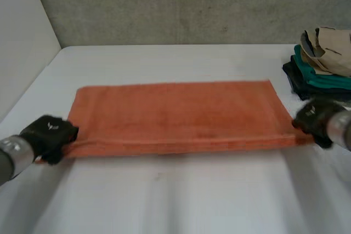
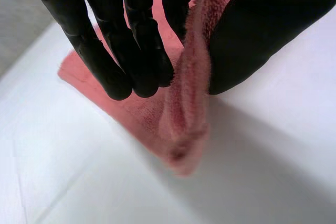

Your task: Fold the laundry.

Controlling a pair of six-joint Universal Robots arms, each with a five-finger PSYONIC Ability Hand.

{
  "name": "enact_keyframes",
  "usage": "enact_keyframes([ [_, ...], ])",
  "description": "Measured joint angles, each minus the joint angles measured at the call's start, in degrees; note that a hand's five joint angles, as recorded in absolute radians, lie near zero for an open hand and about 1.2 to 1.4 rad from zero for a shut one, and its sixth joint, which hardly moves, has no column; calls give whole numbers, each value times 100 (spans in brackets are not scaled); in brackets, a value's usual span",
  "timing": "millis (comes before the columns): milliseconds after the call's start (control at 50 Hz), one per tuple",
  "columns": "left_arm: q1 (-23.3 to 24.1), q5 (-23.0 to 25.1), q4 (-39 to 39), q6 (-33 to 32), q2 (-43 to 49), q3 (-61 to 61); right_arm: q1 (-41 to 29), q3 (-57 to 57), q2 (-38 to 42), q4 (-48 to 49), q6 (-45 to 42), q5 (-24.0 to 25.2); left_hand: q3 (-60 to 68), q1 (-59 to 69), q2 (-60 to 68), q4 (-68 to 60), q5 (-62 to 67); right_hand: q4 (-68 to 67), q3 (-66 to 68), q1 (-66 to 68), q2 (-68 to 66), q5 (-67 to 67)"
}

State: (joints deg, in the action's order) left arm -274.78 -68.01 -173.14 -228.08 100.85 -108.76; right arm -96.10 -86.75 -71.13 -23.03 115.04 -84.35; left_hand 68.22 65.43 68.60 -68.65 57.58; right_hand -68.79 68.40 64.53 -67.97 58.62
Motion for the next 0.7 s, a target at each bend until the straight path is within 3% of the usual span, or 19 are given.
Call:
enact_keyframes([
  [120, -418, 269, 935, -903, -588, -356, 246, -505, -587, -713, -463, 221, 0, 0, 0, -1, 0, -1, 0, 0, 0, 0],
  [220, -445, 437, 1143, -1418, -292, 1, 194, -468, -256, -63, -434, 369, 0, 0, 0, -1, 0, -1, 0, 0, 0, 0],
  [320, -14, 401, 894, -1299, 416, 802, -49, 26, 438, 750, 19, 228, 2, 0, 0, -2, 0, -1, 0, 0, 0, 0],
  [440, 714, -65, 311, -604, 1475, 2226, -351, 943, 1368, 1593, 680, -26, 5, 0, 2, -3, 0, -2, 0, 0, 0, 0],
  [520, 1178, -753, -67, -144, 2525, 3672, -552, 1755, 2115, 2269, 1005, -210, 5, 0, 3, -3, 0, -2, 0, 0, 0, 0],
  [700, 1480, -1621, -64, -41, 4032, 5655, -741, 2894, 3101, 3050, 960, -634, 6, 0, 3, -3, 0, -2, 0, 0, 0, 1],
])
